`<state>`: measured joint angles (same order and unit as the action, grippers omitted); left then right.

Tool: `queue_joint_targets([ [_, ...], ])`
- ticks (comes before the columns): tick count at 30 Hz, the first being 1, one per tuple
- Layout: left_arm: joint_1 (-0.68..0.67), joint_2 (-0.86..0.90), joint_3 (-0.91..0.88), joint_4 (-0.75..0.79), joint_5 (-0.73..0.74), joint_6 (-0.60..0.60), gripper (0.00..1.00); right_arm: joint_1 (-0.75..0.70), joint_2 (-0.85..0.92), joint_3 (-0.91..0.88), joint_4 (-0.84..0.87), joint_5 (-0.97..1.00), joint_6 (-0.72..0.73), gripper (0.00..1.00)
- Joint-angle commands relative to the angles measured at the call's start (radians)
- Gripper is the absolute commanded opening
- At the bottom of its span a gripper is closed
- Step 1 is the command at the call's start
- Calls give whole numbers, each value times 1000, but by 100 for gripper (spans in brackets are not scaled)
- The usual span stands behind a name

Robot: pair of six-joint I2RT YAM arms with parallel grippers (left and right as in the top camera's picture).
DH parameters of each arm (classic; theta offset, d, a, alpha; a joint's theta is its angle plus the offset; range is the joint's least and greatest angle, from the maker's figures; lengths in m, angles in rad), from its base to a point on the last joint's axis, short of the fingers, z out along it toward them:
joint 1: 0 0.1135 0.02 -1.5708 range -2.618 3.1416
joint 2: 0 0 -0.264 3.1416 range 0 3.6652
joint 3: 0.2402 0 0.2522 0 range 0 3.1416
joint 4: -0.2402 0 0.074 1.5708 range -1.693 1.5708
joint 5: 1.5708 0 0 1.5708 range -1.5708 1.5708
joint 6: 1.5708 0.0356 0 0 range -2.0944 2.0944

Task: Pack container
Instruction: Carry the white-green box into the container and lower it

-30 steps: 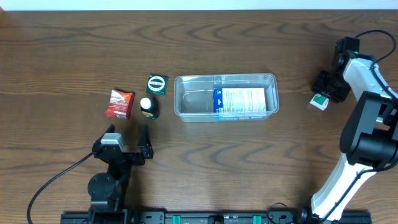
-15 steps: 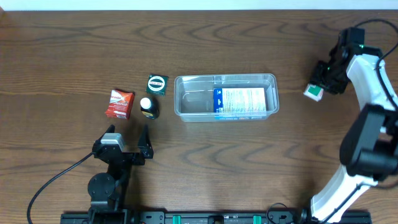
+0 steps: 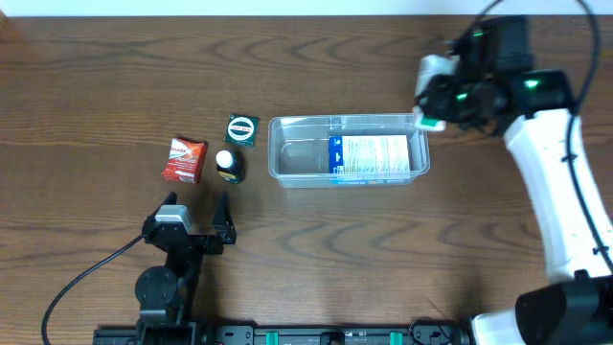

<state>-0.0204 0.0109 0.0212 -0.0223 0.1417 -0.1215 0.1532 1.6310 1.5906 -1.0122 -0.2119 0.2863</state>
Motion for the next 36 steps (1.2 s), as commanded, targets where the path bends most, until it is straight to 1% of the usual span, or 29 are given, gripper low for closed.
queue_joint_targets([
  [1, 5, -7, -17, -33, 4, 20, 98, 90, -6, 8, -15, 88, 86, 43],
  [5, 5, -7, -17, -33, 4, 20, 98, 218, 4, -14, -18, 278, 230, 43],
  [8, 5, -7, -17, -33, 4, 20, 98, 293, 7, -34, -17, 405, 354, 46],
  [10, 5, -7, -17, -33, 4, 20, 98, 330, 8, -45, -17, 467, 434, 43],
  [12, 5, -7, -17, -33, 4, 20, 98, 359, 8, -55, -18, 516, 517, 35],
  [16, 5, -7, -17, -33, 4, 20, 98, 393, 8, -87, -23, 593, 712, 28],
  [18, 5, -7, -17, -33, 4, 20, 98, 398, 8, -114, -22, 607, 828, 27],
  [21, 5, -7, -17, -33, 4, 20, 98, 398, 8, -160, -12, 608, 952, 30],
  [24, 5, -7, -17, -33, 4, 20, 98, 398, 8, -226, 19, 604, 1107, 32],
  [26, 5, -7, -17, -33, 4, 20, 98, 398, 8, -269, 58, 596, 1179, 33],
  [28, 5, -7, -17, -33, 4, 20, 98, 398, 8, -299, 96, 579, 1234, 33],
  [32, 5, -7, -17, -33, 4, 20, 98, 398, 8, -338, 187, 533, 1278, 34],
  [36, 5, -7, -17, -33, 4, 20, 98, 404, 8, -351, 198, 518, 1389, 34],
])
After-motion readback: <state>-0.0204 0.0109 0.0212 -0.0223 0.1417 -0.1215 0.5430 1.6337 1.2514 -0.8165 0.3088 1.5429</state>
